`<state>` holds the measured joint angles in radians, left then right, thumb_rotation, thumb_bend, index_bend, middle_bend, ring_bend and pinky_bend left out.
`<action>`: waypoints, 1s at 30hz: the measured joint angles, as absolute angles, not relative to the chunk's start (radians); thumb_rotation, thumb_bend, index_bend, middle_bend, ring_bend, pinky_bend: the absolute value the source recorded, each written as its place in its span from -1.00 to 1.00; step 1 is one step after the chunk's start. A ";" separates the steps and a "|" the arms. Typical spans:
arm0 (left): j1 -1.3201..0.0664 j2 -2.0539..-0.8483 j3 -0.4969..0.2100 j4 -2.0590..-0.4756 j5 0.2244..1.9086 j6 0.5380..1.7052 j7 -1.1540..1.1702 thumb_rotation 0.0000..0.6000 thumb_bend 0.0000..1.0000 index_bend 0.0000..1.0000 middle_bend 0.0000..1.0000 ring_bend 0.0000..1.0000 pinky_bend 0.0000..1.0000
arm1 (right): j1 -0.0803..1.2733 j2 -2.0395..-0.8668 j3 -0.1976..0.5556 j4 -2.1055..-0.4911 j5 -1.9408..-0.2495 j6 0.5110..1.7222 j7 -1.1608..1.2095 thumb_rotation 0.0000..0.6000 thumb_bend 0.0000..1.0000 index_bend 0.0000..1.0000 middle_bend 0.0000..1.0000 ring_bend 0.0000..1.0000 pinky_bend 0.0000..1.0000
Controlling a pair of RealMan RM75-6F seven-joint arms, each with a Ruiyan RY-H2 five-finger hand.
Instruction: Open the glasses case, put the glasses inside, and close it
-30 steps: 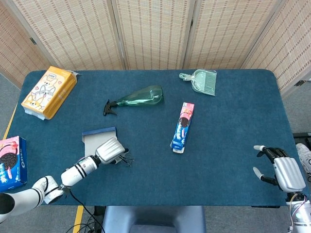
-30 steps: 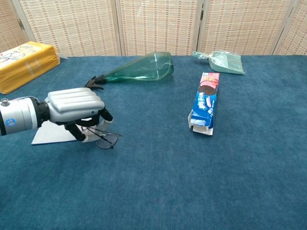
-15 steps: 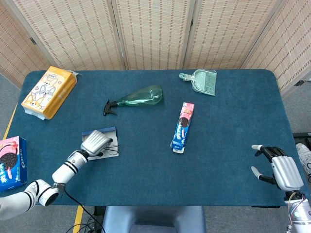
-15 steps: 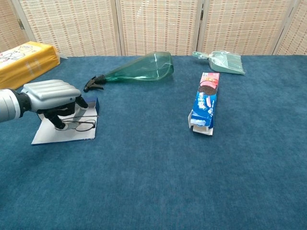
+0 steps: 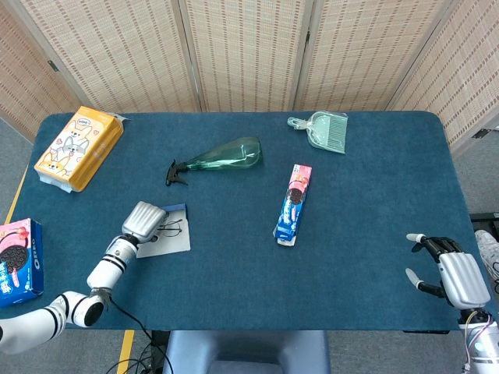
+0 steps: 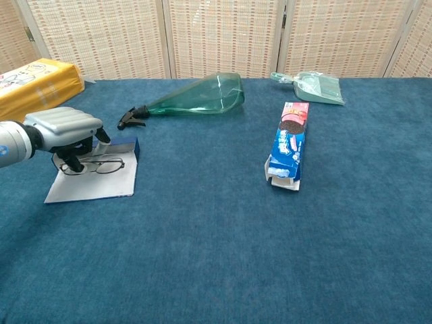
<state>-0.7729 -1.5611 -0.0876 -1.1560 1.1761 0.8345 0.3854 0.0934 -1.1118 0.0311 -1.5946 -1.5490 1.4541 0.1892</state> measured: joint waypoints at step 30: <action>-0.729 -1.571 -0.114 -1.226 1.100 0.938 0.520 1.00 -0.35 -0.91 0.96 0.93 1.00 | 0.094 -1.117 0.032 -1.582 -1.554 1.458 0.205 1.00 -0.43 -0.50 -0.13 -0.35 -0.53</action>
